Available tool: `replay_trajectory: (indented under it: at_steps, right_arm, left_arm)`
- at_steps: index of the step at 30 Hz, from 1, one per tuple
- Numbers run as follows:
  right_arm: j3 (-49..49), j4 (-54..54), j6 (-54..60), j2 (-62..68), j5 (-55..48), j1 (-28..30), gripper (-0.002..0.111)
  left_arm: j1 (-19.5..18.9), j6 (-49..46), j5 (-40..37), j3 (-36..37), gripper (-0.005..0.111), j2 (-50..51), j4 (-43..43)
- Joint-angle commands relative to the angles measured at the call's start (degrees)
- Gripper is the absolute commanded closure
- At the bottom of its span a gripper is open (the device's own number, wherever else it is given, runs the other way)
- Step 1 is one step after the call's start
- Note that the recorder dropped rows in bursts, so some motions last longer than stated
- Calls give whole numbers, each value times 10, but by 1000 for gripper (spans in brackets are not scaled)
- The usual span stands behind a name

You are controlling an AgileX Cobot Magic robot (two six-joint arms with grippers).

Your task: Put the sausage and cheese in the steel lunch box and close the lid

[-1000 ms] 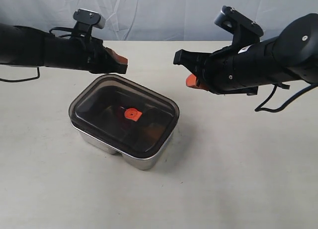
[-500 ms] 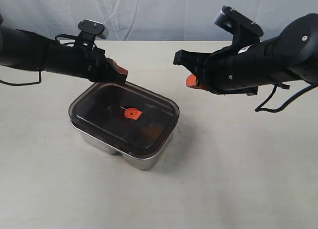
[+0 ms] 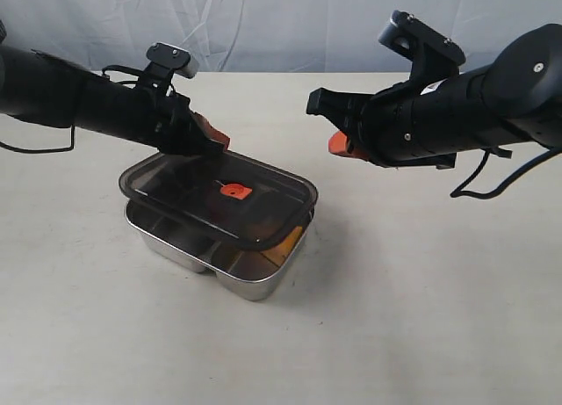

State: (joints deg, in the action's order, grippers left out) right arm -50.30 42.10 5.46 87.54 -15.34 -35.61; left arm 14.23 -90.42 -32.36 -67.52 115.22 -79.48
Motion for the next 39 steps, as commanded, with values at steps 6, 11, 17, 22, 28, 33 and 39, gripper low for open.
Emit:
replay_trajectory:
  at_steps: [6,11,17,22,28,33,39]
  right_arm:
    - [3,-1,4,1,3,2,108]
    - [3,-4,4,2,26,2,108]
    - [3,-2,4,15,38,2,108]
    - [3,6,4,21,28,2,108]
    - [3,6,4,21,26,2,108]
    - [3,6,4,21,24,2,108]
    - [3,6,4,21,25,2,108]
  left_arm:
    - [2,6,-37,-2,106,-2,6]
    - [2,6,-53,-2,106,-13,7]
    - [2,-14,-44,-3,106,-42,-28]
    - [2,-65,-22,-6,106,-35,-96]
    - [3,-68,-57,-17,106,-10,-99]
    - [11,-58,-50,-17,106,-2,-78]
    - [14,-55,-52,-17,106,-2,-76]
